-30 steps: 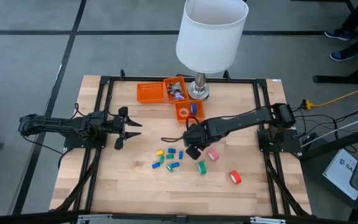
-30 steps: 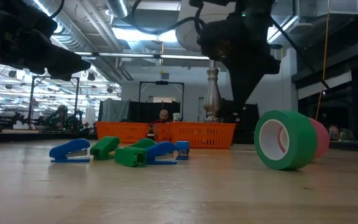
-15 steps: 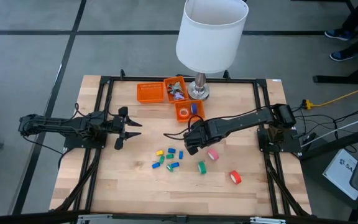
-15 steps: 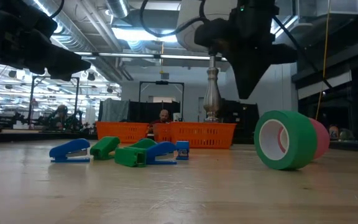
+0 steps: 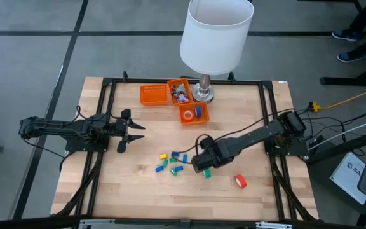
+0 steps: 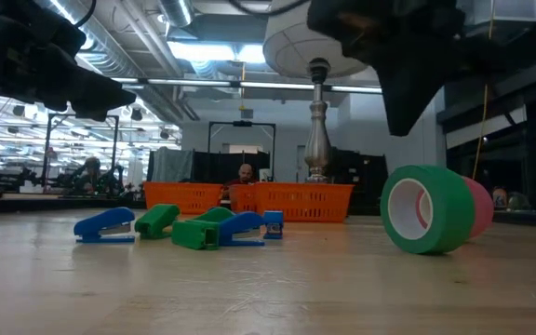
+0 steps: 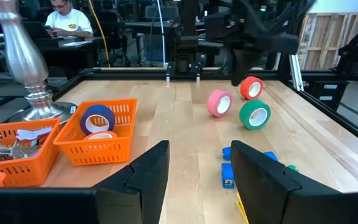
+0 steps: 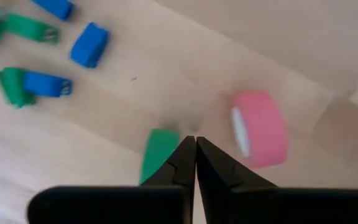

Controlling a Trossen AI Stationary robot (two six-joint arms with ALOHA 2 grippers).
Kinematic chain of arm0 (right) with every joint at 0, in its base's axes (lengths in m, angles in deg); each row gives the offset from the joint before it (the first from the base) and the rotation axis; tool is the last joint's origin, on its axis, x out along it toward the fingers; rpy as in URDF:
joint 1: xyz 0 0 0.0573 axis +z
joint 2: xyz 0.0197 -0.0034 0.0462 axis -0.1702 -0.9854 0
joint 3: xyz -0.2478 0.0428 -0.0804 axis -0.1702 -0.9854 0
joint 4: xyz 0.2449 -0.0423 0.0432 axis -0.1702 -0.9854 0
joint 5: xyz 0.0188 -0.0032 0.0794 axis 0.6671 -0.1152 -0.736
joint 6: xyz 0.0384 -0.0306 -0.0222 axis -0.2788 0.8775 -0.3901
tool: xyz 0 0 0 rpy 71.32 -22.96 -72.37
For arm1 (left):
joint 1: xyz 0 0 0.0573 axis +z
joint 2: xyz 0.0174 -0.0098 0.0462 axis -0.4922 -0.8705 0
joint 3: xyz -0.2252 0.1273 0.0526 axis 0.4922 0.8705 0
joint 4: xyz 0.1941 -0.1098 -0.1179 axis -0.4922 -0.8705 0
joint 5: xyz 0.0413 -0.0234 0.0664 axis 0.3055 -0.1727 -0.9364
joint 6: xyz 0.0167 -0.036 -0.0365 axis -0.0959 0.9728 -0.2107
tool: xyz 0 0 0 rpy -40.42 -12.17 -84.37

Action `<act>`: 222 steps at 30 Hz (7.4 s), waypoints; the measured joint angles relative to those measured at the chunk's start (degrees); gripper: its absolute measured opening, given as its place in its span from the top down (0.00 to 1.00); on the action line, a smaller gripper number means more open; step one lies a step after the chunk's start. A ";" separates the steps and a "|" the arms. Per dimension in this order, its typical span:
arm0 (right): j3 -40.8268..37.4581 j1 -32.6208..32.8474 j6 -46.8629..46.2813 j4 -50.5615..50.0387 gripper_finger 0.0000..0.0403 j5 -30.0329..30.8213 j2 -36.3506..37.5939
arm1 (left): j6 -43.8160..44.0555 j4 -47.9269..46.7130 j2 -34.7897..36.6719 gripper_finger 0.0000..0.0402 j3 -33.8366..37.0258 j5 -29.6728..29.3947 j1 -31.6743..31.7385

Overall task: Pick and place Stapler, Stapler remover, tape
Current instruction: Put the green tape into the bottom right orange basket, then put the pink tape into the bottom right orange basket

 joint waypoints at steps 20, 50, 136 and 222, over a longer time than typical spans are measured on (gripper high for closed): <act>-0.01 4.29 -0.05 5.87 0.47 -2.61 -2.53 | 0.00 0.02 0.00 0.58 0.00 -0.02 0.00; -0.01 2.16 -1.52 6.37 0.71 -3.45 -7.72 | 0.00 0.00 0.01 0.58 0.00 -0.02 0.00; 7.42 -33.37 22.57 -0.97 0.68 13.72 -7.39 | 0.00 0.01 0.00 0.58 0.00 -0.01 0.00; -6.72 -3.28 10.53 0.12 0.16 -6.47 -7.48 | 0.00 0.02 -0.01 0.58 0.00 0.00 0.00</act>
